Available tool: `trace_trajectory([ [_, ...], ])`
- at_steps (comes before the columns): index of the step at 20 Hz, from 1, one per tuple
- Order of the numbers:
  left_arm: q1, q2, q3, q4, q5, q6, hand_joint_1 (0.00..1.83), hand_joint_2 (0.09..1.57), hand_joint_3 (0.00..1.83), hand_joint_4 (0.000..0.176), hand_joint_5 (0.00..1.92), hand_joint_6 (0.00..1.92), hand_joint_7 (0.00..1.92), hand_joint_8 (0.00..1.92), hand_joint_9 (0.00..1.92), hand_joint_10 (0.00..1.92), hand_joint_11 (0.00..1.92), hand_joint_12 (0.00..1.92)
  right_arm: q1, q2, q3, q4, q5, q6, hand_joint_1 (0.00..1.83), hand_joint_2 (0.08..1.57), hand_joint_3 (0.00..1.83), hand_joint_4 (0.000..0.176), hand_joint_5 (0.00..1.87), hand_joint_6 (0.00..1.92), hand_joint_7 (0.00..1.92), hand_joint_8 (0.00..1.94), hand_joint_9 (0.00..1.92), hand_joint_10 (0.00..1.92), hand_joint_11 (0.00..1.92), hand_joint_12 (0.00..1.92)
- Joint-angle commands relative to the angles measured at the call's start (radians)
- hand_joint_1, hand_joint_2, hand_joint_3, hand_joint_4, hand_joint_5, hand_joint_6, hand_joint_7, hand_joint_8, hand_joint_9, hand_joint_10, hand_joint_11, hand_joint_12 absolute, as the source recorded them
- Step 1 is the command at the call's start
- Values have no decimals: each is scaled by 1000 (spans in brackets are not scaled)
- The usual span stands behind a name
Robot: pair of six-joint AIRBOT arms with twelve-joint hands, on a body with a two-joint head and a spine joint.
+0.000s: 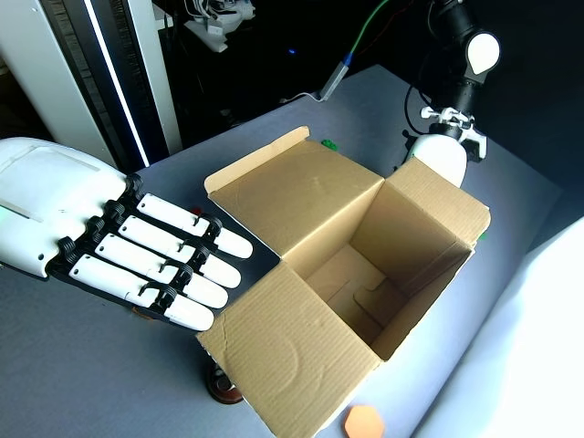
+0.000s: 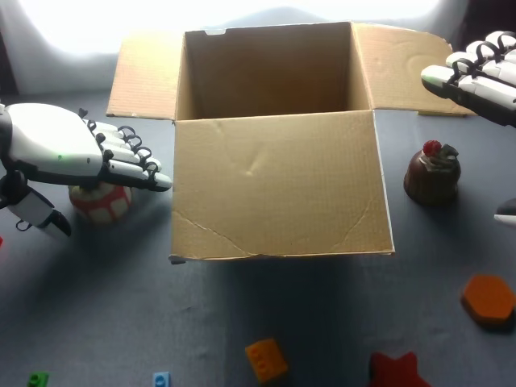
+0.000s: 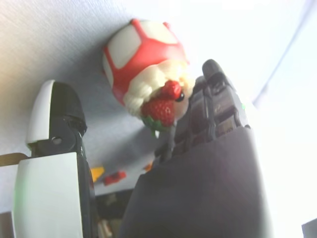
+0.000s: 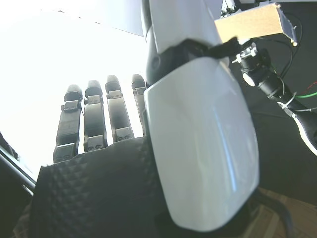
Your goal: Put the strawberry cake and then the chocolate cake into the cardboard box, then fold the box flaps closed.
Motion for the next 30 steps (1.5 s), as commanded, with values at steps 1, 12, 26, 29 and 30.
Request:
trace_trajectory([
  [1, -6, 1, 4, -46, -4, 1, 1075, 1049, 5, 85, 9, 3, 50, 6, 78, 10, 0, 501, 6, 9, -3, -17, 115, -2, 1056, 990, 1, 43, 0, 0, 0, 0, 0, 0, 0, 0],
  [12, -5, -3, -5, -37, 14, 6, 1214, 1161, 6, 6, 525, 181, 627, 295, 485, 1053, 305, 1621, 5, 10, -6, -17, 114, -2, 1058, 1004, 7, 30, 1, 0, 0, 0, 0, 0, 0, 0],
  [26, -59, 89, -89, -23, 13, 17, 1333, 1253, 0, 0, 723, 1111, 656, 1549, 709, 1649, 673, 1718, 4, 10, -7, -17, 113, -2, 975, 1049, 14, 30, 16, 4, 0, 0, 0, 0, 0, 0],
  [29, -109, 141, -126, 29, 1, 16, 1333, 1254, 3, 0, 706, 1115, 683, 1521, 691, 1693, 712, 1780, 4, 10, -7, -17, 114, -2, 982, 1044, 8, 34, 14, 2, 0, 0, 0, 0, 0, 0],
  [30, -122, 156, -136, 38, -3, 15, 1333, 1254, 3, 0, 706, 1115, 683, 1521, 691, 1693, 712, 1780, 4, 10, -7, -17, 114, -2, 982, 1044, 8, 34, 14, 2, 0, 0, 0, 0, 0, 0],
])
